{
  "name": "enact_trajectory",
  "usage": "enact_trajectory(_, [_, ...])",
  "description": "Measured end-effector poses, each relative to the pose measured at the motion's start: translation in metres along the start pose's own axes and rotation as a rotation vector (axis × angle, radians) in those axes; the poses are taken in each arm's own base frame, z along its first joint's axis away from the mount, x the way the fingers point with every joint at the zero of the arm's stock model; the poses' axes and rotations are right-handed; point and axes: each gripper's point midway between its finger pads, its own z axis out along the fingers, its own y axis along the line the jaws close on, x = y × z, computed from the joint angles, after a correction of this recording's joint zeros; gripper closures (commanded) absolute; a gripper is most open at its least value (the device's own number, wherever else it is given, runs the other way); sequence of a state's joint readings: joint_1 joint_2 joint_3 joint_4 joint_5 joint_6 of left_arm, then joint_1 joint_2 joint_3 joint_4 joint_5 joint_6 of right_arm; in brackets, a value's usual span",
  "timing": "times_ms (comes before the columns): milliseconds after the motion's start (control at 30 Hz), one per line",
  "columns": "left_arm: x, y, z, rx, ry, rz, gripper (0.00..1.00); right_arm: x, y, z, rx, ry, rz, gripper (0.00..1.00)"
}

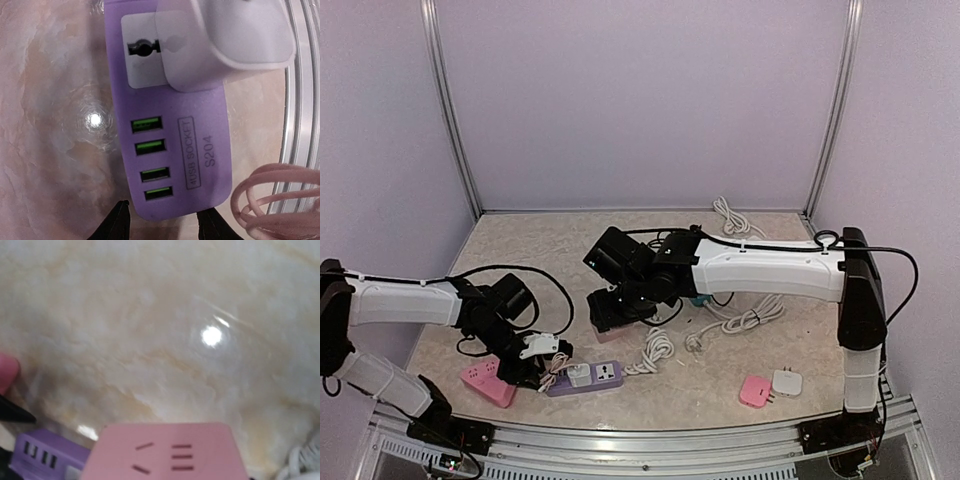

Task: Insert the plug
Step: Move the socket to the center of the board.

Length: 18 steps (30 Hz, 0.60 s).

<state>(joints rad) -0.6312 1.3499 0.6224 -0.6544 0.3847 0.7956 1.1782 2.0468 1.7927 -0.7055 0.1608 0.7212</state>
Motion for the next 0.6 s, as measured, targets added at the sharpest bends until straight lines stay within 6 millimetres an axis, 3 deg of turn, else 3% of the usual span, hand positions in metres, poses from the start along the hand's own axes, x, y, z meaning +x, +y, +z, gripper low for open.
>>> enact_trajectory(167, [0.0, 0.001, 0.008, 0.004, 0.031, 0.014, 0.59, 0.017, -0.013, -0.002, 0.022, 0.027, 0.025, 1.0])
enact_trajectory(600, [-0.041, 0.005, 0.027, 0.01, 0.13, 0.114, 0.6, 0.035, -0.019, -0.042, 0.042, 0.061, 0.094, 1.0])
